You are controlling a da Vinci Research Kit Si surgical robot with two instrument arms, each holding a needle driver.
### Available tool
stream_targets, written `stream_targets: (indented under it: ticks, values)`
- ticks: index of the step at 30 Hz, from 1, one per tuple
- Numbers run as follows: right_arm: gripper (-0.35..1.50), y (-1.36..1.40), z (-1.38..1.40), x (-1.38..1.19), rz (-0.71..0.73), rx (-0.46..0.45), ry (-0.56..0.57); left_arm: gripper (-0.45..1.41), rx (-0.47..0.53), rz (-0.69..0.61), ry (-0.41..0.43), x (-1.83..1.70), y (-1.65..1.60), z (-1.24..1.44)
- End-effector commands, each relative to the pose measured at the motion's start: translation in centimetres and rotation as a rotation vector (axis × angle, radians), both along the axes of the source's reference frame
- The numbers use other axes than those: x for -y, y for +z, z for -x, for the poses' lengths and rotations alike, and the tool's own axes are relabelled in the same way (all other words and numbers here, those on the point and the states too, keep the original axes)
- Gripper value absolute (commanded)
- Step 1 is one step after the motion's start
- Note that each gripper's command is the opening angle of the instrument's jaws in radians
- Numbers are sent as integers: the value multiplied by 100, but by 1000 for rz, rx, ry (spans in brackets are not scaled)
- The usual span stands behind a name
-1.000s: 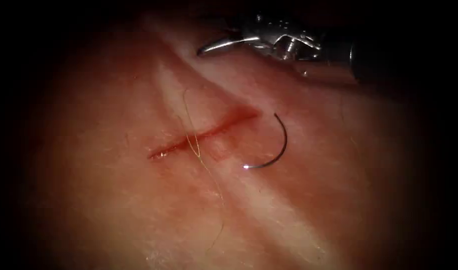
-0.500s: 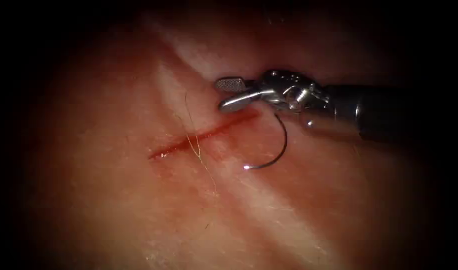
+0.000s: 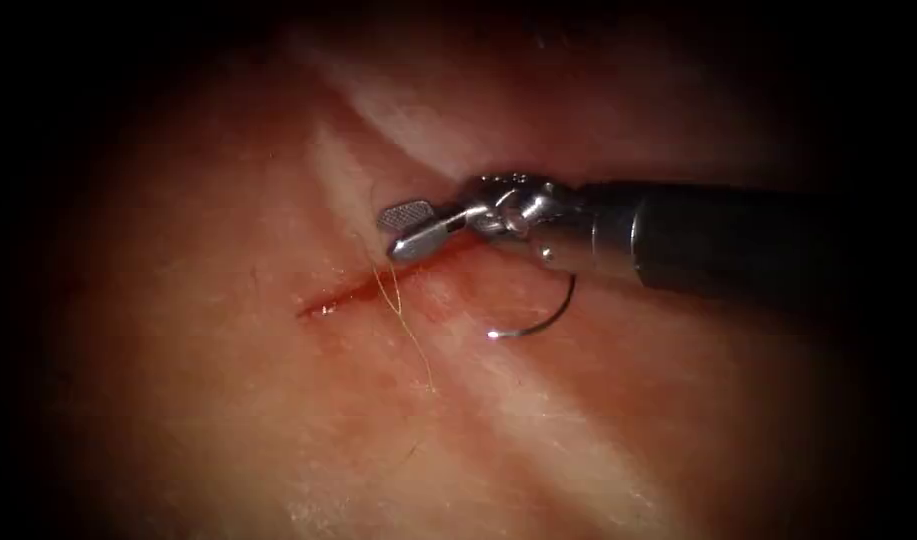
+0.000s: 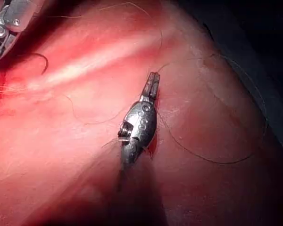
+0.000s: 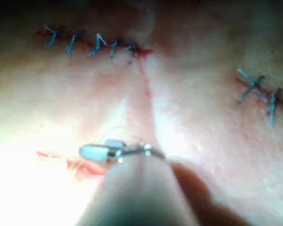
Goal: Wound Closure
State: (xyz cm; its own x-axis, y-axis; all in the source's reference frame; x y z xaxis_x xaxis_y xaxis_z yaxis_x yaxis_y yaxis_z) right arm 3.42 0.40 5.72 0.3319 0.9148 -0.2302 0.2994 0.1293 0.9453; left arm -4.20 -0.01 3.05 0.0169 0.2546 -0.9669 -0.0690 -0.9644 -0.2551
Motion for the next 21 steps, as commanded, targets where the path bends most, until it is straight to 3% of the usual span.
stream_targets:
  ticks: [1,13,17,21]
  values:
    - [89,1,-13,-7,-4,-8,7,-45,0,-1,1,5,7,5]
    - [88,4,-33,-14,-49,-38,50,-45,-2,3,0,10,9,2]
    - [76,0,-33,-16,-70,-50,55,-45,-4,3,-2,11,9,0]
    - [51,-4,-34,-13,-109,-63,40,-45,-5,4,-3,11,10,1]
